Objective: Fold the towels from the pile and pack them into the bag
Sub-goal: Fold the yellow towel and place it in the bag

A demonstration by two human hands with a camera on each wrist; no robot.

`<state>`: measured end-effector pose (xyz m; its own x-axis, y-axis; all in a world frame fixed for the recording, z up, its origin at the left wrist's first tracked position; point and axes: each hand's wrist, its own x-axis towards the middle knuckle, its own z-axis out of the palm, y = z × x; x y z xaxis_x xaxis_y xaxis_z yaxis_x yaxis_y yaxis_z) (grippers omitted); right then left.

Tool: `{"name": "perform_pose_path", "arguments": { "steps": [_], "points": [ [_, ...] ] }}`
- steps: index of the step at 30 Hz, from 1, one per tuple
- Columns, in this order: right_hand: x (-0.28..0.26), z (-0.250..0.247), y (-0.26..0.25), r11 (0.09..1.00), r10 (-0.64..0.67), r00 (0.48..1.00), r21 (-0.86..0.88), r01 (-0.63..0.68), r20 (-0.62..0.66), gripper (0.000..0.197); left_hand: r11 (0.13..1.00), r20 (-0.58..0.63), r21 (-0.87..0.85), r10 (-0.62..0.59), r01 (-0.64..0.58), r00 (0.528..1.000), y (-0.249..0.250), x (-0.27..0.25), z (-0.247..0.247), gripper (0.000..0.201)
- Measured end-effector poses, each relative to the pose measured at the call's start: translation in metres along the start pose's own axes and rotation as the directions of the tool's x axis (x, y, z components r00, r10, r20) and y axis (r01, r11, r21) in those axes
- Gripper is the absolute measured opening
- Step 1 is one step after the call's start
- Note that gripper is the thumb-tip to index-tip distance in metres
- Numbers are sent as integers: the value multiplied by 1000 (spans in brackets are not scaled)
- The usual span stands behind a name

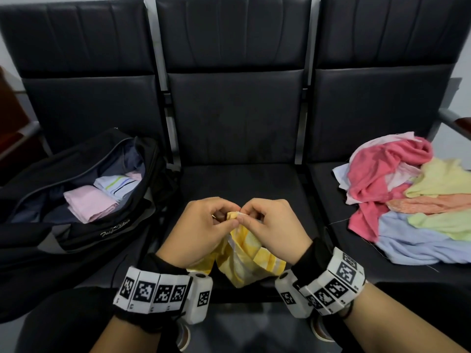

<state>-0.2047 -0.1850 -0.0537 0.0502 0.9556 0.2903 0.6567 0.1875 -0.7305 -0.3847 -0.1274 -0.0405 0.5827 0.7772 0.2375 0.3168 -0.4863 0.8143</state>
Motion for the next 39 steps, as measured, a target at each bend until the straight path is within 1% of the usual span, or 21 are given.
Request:
{"name": "perform_pose_path", "arguments": {
  "steps": [2,4,6,7,10,11,14,17,20,22,25,28,29,31,34,36,39],
  "points": [
    [1,0,1,999,-23,1000,38,22,20,12,999,-41,40,27,-25,999,-2,0,1,19],
    [2,0,5,996,-64,995,64,60,70,9,994,-100,82,75,-67,992,-2,0,0,19],
    [1,-2,16,996,-76,987,55,69,142,7,991,-183,76,121,-108,976,-1,1,-3,17],
    [1,-4,25,998,-60,982,33,55,178,7,990,-233,69,136,-123,963,0,2,-7,16],
    [-4,-8,58,992,56,956,-125,-20,287,8,990,-374,51,138,-129,917,2,4,-22,17],
    [-7,-8,69,981,82,943,-195,-19,321,10,991,-413,40,130,-124,901,3,4,-27,18],
    [-17,-3,94,924,106,913,-379,56,393,18,994,-506,-4,90,-106,858,5,3,-40,18],
    [-24,-2,107,850,63,909,-500,167,412,27,995,-566,-29,59,-92,822,6,2,-53,16],
    [-24,-12,107,784,-42,939,-572,243,341,28,998,-606,7,54,-62,793,3,1,-66,14],
    [-18,-22,105,777,-117,954,-572,262,277,23,999,-628,32,52,-41,776,-1,0,-75,15],
    [-5,-44,98,821,-182,968,-514,248,175,18,999,-676,52,47,-15,736,-8,1,-88,16],
    [8,-67,86,878,-239,971,-422,228,26,8,997,-711,80,47,14,702,-12,4,-101,17],
    [12,-74,80,895,-249,968,-390,216,-36,4,995,-719,95,54,22,693,-12,5,-104,17],
    [20,-85,67,927,-245,956,-326,183,-160,3,992,-729,122,69,29,681,-13,9,-110,18],
    [28,-99,47,965,-224,920,-204,164,-322,2,992,-738,124,73,28,670,-14,13,-116,20],
    [32,-109,36,985,-169,922,-99,143,-348,3,991,-742,124,65,42,667,-16,14,-120,19],
    [32,-119,27,992,-124,958,-25,122,-260,6,993,-749,108,46,53,661,-19,14,-122,19]
  ]
}}
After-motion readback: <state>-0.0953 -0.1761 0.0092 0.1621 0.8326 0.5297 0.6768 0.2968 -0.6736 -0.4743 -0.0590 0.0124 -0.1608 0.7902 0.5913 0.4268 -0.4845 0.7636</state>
